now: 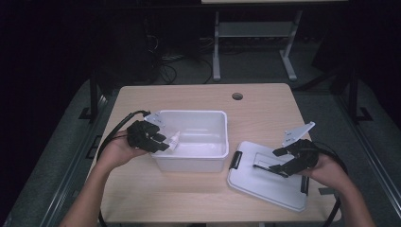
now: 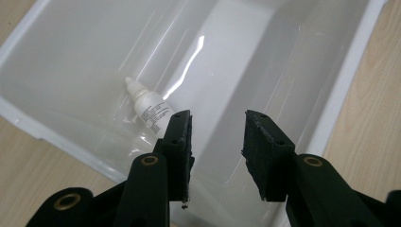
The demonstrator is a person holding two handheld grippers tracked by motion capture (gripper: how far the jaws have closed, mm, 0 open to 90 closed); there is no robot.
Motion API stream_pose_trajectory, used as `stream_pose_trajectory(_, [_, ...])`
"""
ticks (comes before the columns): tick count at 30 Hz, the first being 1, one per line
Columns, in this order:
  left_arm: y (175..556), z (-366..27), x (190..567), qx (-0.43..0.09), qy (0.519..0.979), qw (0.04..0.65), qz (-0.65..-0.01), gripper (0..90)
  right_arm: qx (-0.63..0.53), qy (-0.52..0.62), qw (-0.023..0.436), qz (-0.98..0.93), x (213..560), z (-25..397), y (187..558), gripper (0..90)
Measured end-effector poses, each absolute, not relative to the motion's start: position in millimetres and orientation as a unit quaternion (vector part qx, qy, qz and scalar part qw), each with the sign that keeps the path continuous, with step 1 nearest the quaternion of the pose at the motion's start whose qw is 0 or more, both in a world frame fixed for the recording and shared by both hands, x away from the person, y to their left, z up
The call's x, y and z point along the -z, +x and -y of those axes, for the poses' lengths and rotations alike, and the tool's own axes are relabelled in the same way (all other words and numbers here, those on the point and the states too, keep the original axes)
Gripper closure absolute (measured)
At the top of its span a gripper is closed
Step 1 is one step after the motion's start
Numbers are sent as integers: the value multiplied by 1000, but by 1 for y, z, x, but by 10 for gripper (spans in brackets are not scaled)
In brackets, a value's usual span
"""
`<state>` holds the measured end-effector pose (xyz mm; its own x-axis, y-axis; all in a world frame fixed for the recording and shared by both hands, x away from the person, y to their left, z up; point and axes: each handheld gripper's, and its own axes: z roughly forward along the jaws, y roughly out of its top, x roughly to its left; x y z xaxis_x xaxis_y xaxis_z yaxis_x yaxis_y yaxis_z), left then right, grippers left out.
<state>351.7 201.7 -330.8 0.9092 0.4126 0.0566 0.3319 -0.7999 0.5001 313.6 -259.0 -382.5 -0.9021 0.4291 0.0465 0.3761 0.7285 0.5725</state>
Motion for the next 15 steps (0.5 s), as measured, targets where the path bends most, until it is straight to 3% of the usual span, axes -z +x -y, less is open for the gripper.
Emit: stream_pose_trajectory(15, [343, -207, 320, -85, 944, 252, -196, 577, -297, 217, 44, -929, 383, 258, 313, 370])
